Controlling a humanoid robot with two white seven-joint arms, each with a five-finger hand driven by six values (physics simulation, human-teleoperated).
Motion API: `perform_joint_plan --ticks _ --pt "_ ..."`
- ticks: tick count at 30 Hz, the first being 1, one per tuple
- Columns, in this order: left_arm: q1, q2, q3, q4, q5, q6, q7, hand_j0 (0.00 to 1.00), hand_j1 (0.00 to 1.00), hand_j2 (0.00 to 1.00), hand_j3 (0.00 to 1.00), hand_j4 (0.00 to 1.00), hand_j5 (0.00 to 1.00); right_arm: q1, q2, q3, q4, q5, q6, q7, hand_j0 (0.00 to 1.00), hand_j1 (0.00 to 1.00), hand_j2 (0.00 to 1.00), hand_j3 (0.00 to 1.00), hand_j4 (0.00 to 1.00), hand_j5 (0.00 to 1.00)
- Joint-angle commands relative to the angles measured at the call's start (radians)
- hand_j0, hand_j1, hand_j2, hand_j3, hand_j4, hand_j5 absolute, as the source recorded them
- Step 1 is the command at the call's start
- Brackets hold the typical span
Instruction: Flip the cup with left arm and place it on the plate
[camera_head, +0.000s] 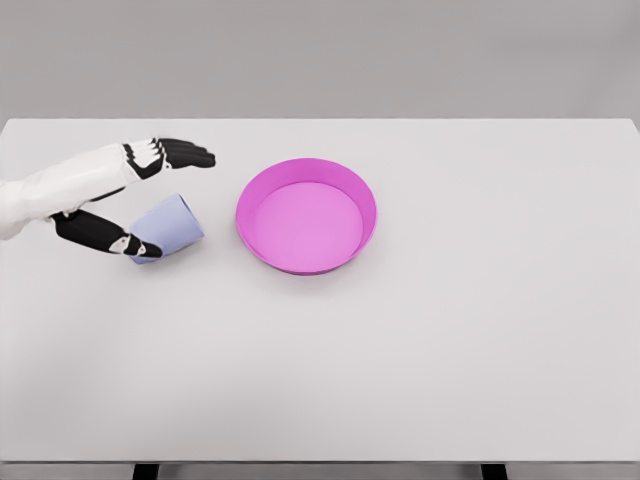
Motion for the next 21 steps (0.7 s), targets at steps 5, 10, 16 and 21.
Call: perform_joint_plan --ticks 5,10,16,21 --pt "0.003 0.001 -0.008 -0.001 0.004 0.001 0.0 1.0 1.0 1.0 1.0 1.0 1.0 0.0 0.0 0.0 -0.001 0.0 0.001 0.004 1.0 1.0 1.0 1.0 1.0 1.0" --pt "0.005 0.025 -0.003 -0.003 0.004 0.001 0.0 1.0 1.0 1.0 1.0 1.0 1.0 0.0 0.0 -0.002 0.001 0.0 0.001 0.004 1.0 1.0 1.0 1.0 1.0 1.0" --pt "0.011 -0.01 0.032 -0.003 -0.028 0.001 0.01 1.0 1.0 1.0 1.0 1.0 1.0 0.0 0.0 -0.002 0.001 0.0 0.001 0.004 1.0 1.0 1.0 1.0 1.0 1.0" --pt "0.002 0.01 0.018 0.016 0.251 0.054 0.013 1.0 1.0 1.0 1.0 1.0 1.0 0.0 0.0 -0.002 0.001 0.0 0.001 0.004 1.0 1.0 1.0 1.0 1.0 1.0"
